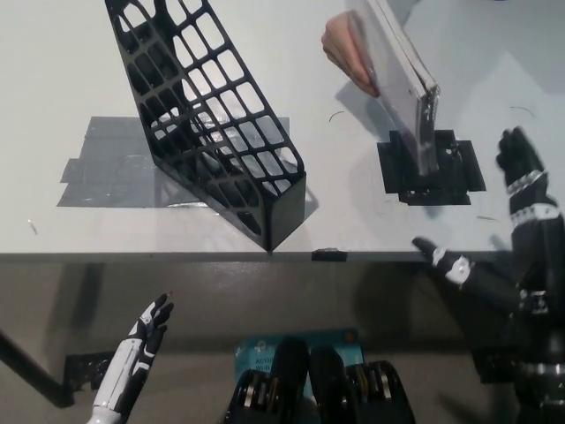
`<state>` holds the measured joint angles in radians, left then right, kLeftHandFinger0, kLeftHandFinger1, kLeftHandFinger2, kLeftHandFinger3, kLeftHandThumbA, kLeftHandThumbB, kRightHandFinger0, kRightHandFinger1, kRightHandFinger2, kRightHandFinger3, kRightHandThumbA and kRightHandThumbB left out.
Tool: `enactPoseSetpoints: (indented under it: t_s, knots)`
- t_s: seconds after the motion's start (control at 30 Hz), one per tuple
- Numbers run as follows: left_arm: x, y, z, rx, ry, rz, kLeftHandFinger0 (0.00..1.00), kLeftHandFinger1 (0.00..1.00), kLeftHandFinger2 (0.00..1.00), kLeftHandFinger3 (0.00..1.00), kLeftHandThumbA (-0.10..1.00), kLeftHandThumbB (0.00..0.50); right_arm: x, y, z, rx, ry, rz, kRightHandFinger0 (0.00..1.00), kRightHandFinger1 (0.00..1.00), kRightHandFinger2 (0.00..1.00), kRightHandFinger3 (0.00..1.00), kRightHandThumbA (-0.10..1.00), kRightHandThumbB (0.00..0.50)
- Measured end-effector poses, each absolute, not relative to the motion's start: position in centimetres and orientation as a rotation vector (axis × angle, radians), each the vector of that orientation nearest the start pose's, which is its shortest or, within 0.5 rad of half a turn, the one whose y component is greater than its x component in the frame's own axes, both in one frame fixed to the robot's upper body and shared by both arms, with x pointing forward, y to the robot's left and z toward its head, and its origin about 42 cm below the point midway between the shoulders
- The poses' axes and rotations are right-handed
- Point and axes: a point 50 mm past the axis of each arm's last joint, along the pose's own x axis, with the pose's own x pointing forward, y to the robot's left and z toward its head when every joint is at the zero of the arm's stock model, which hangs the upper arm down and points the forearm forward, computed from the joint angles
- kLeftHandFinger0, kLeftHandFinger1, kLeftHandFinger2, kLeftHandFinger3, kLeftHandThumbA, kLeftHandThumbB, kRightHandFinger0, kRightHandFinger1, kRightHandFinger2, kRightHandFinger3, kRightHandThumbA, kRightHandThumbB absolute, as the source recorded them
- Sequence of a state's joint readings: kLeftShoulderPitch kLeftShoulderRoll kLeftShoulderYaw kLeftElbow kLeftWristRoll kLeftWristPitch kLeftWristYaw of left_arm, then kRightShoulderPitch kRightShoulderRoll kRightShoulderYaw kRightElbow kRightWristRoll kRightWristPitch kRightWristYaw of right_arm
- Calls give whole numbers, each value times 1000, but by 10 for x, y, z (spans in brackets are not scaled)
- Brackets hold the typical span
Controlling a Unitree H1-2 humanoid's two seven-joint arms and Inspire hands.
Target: A person hands a notebook to the robot and the robot grabs it with its right hand and places it in the magazine stand kept in the centre of the desk infront of it.
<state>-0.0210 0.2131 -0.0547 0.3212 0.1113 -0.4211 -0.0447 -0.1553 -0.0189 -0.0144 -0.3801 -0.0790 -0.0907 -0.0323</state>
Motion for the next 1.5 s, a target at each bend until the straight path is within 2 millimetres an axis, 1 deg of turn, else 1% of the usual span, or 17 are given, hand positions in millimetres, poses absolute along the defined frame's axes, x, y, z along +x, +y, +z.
enactPoseSetpoints:
  t_s: [0.17, 0.33, 0.47, 0.63, 0.77, 1.0, 1.07, 1.13, 1.17, 1.2, 1.23, 1.27, 1.3, 1.33, 1.37, 1.4, 1.5]
  knots:
    - [277, 273, 47, 318, -110, -151, 1000, 1000, 1000, 1000, 1000, 500, 310, -213, 260, -68, -641, -49, 1000, 1000, 1000, 1000, 1000, 235]
    - [277, 273, 47, 319, -115, -153, 1000, 1000, 1000, 1000, 1000, 500, 325, -213, 265, -63, -632, -59, 1000, 1000, 1000, 1000, 1000, 226]
    - [277, 272, 48, 320, -117, -154, 1000, 1000, 1000, 1000, 1000, 500, 347, -211, 262, -58, -590, -58, 1000, 1000, 1000, 1000, 1000, 301]
    - [280, 272, 50, 322, -125, -155, 1000, 1000, 1000, 1000, 1000, 500, 380, -206, 261, -59, -526, -47, 1000, 1000, 1000, 1000, 1000, 328]
    - [285, 271, 53, 328, -138, -159, 1000, 1000, 1000, 1000, 1000, 500, 405, -199, 267, -61, -503, -35, 1000, 1000, 1000, 1000, 1000, 319]
    - [291, 270, 57, 334, -152, -162, 1000, 1000, 1000, 1000, 1000, 500, 423, -190, 281, -83, -511, -27, 1000, 1000, 1000, 1000, 1000, 334]
    - [291, 270, 57, 335, -152, -164, 1000, 1000, 1000, 1000, 1000, 500, 428, -188, 283, -100, -507, -24, 1000, 1000, 1000, 1000, 1000, 308]
    - [291, 270, 58, 336, -153, -164, 1000, 1000, 1000, 1000, 1000, 500, 432, -188, 284, -114, -503, -25, 1000, 1000, 1000, 1000, 1000, 311]
    - [292, 270, 58, 338, -155, -166, 1000, 1000, 1000, 1000, 1000, 500, 439, -189, 285, -126, -494, -27, 1000, 1000, 1000, 1000, 1000, 282]
    - [292, 270, 58, 338, -155, -166, 1000, 1000, 1000, 1000, 1000, 500, 439, -189, 285, -126, -494, -27, 1000, 1000, 1000, 1000, 947, 238]
    - [293, 270, 59, 339, -158, -168, 1000, 1000, 1000, 1000, 1000, 500, 448, -190, 284, -125, -478, -33, 1000, 1000, 1000, 1000, 929, 231]
    - [293, 270, 59, 339, -158, -169, 1000, 1000, 1000, 1000, 1000, 500, 451, -191, 284, -120, -472, -38, 744, 788, 843, 837, 906, 73]
    - [294, 270, 60, 339, -159, -170, 1000, 1000, 1000, 1000, 1000, 500, 455, -192, 283, -113, -465, -46, 528, 605, 687, 695, 896, 94]
    - [294, 270, 60, 339, -160, -173, 1000, 1000, 1000, 1000, 1000, 500, 458, -193, 283, -107, -458, -52, 44, 58, 75, 84, 913, 23]
    - [294, 270, 60, 340, -160, -175, 1000, 1000, 1000, 1000, 1000, 500, 459, -194, 283, -101, -455, -57, 2, 2, 3, 3, 945, 1]
    - [294, 270, 60, 340, -160, -175, 1000, 1000, 1000, 1000, 1000, 500, 460, -195, 283, -98, -452, -61, 0, 0, 0, 0, 1000, 41]
    - [295, 270, 61, 343, -163, -177, 1000, 1000, 1000, 1000, 1000, 500, 462, -195, 279, -93, -438, -72, 0, 0, 0, 0, 1000, 84]
